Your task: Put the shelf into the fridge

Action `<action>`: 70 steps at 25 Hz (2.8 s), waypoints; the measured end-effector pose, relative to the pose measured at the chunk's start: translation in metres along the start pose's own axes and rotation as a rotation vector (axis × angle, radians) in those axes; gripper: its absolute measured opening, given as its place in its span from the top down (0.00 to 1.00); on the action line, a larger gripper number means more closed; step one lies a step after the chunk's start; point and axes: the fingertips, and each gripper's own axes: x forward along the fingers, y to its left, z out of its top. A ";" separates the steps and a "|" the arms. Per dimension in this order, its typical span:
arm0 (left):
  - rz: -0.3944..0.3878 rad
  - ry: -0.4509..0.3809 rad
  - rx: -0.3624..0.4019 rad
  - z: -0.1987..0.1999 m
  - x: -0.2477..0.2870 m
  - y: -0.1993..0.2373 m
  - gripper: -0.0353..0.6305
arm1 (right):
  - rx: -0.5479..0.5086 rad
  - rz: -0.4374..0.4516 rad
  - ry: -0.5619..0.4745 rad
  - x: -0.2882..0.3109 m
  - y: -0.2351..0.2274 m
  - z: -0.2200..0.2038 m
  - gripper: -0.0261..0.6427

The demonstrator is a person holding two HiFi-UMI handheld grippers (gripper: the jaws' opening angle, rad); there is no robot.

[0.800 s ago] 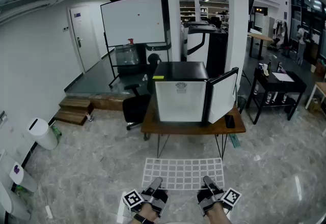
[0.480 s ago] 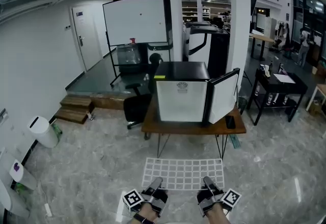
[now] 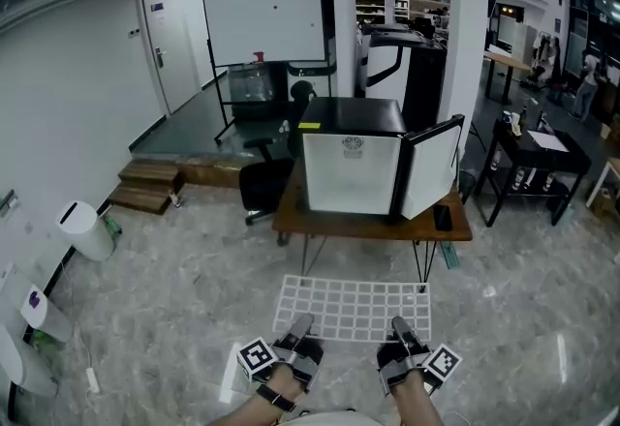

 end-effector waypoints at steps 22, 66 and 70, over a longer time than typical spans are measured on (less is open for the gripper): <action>-0.024 -0.122 0.018 0.003 0.055 -0.023 0.90 | 0.042 0.021 0.021 0.043 0.015 0.043 0.89; 0.020 0.031 -0.027 0.232 0.331 0.057 0.90 | 0.000 -0.058 -0.068 0.372 -0.050 0.112 0.89; 0.028 0.029 -0.027 0.241 0.357 0.064 0.90 | -0.001 -0.066 -0.059 0.396 -0.053 0.128 0.89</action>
